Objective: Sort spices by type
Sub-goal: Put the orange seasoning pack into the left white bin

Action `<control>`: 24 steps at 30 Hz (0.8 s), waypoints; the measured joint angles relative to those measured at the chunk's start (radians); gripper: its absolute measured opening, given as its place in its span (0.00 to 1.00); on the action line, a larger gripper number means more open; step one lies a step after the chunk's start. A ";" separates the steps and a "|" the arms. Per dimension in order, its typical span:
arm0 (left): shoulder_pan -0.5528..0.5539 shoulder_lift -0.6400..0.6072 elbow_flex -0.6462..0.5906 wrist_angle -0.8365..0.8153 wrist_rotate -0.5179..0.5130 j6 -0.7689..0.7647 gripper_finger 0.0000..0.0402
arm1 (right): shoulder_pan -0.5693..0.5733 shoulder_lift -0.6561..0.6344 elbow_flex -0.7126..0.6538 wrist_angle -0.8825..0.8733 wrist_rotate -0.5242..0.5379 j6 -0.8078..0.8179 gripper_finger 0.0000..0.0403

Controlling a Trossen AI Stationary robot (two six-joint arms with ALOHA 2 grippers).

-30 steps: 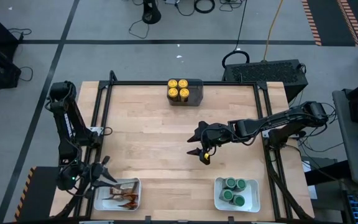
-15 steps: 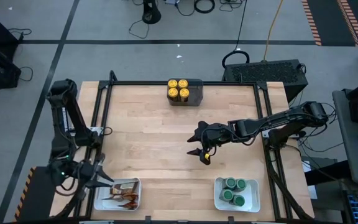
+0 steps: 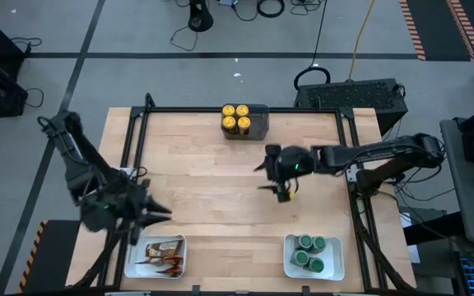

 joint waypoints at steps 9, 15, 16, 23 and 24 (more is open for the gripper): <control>0.260 0.074 0.156 -0.094 0.304 -0.098 0.22 | -0.318 -0.155 0.000 -0.012 -0.227 -0.023 0.63; 0.295 0.182 0.242 -0.122 0.597 -0.234 0.20 | -0.320 -0.191 0.000 0.000 -0.235 0.053 0.63; 0.298 0.207 0.272 -0.156 0.647 -0.250 0.19 | -0.318 -0.197 0.000 0.001 -0.235 0.064 0.63; 0.297 0.394 0.457 -0.519 0.827 -0.230 0.16 | -0.320 -0.202 0.006 -0.017 -0.235 0.155 0.63; 0.297 0.411 0.458 -0.533 0.827 -0.230 0.16 | -0.319 -0.202 0.007 -0.017 -0.235 0.157 0.63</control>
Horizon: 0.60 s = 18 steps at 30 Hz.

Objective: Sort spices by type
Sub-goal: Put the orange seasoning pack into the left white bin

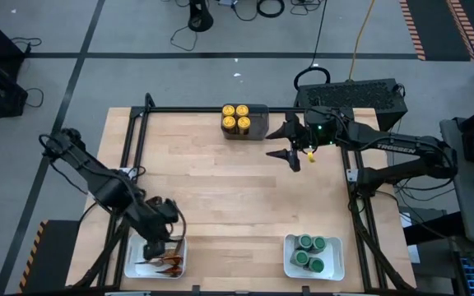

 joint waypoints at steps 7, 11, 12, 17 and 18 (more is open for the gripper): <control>-0.004 0.108 0.002 -0.009 -0.001 0.018 0.16 | 0.003 0.000 0.000 -0.057 0.000 0.004 0.63; -0.025 0.153 0.002 -0.006 -0.001 0.020 0.16 | 0.003 0.000 0.000 -0.103 0.001 0.031 0.63; -0.035 0.162 0.002 -0.006 -0.001 0.020 0.16 | 0.003 0.000 0.000 -0.109 0.002 0.036 0.63; -0.091 0.190 0.002 -0.027 -0.001 0.021 0.16 | 0.003 0.000 0.000 -0.114 0.005 0.042 0.63; -0.100 0.199 0.002 -0.040 -0.001 0.018 0.16 | 0.003 0.000 0.000 -0.114 0.005 0.036 0.63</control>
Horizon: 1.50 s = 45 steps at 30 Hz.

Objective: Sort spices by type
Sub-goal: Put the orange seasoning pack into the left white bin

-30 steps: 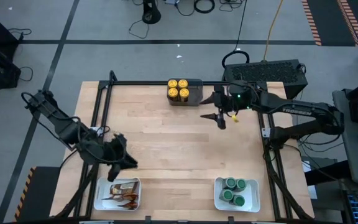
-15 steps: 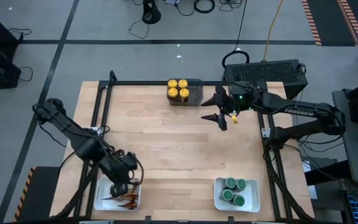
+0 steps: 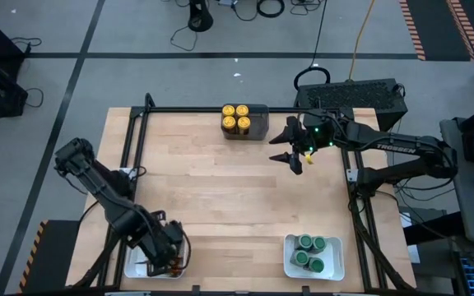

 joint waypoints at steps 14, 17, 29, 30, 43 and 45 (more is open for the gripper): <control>-0.051 0.074 -0.022 0.002 0.019 -0.129 0.34 | 0.000 0.032 0.002 0.017 0.003 -0.102 0.63; -0.057 0.090 -0.042 0.025 0.031 -0.129 0.41 | 0.000 0.033 0.002 0.015 0.003 -0.129 0.63; -0.109 0.153 -0.047 0.047 0.042 -0.129 0.46 | -0.023 0.032 0.002 0.013 0.000 -0.157 0.63; -0.112 0.154 -0.047 0.047 0.042 -0.129 0.46 | -0.025 0.032 0.002 0.013 0.000 -0.159 0.63; -0.138 0.123 -0.029 0.001 -0.010 -0.153 0.46 | -0.031 0.032 0.002 0.009 -0.001 -0.178 0.63; -0.143 0.090 -0.028 -0.002 -0.036 -0.163 0.46 | -0.031 0.032 0.002 0.000 -0.001 -0.178 0.63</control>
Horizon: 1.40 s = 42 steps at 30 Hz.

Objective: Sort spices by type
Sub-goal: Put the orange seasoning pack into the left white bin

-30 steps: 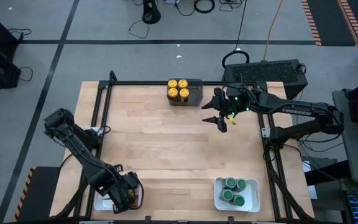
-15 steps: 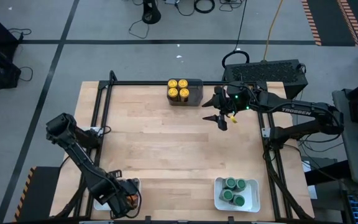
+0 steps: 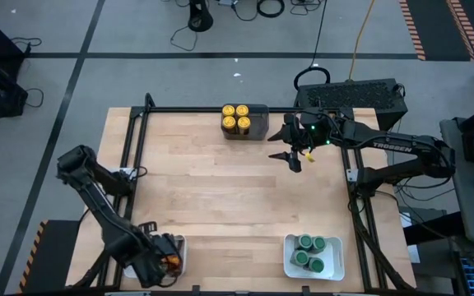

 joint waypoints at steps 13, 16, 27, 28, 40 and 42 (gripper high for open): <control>-0.004 -0.057 -0.072 -0.073 -0.021 -0.038 0.46 | 0.000 0.000 0.000 -0.016 0.000 -0.025 0.63; -0.004 -0.056 -0.117 0.015 -0.021 -0.037 0.46 | 0.000 0.000 0.000 -0.032 0.000 -0.029 0.63; 0.057 -0.045 -0.196 0.149 0.002 0.185 0.46 | 0.000 0.000 0.000 -0.034 0.000 -0.033 0.63; 0.062 -0.041 -0.202 0.160 0.014 0.193 0.46 | 0.000 0.000 0.000 -0.035 0.000 -0.033 0.63; 0.064 -0.032 -0.272 0.325 0.107 0.253 0.46 | 0.000 0.000 -0.001 -0.047 0.000 -0.032 0.63; 0.063 -0.032 -0.284 0.334 0.130 0.254 0.46 | 0.000 0.000 -0.001 -0.046 0.000 -0.032 0.63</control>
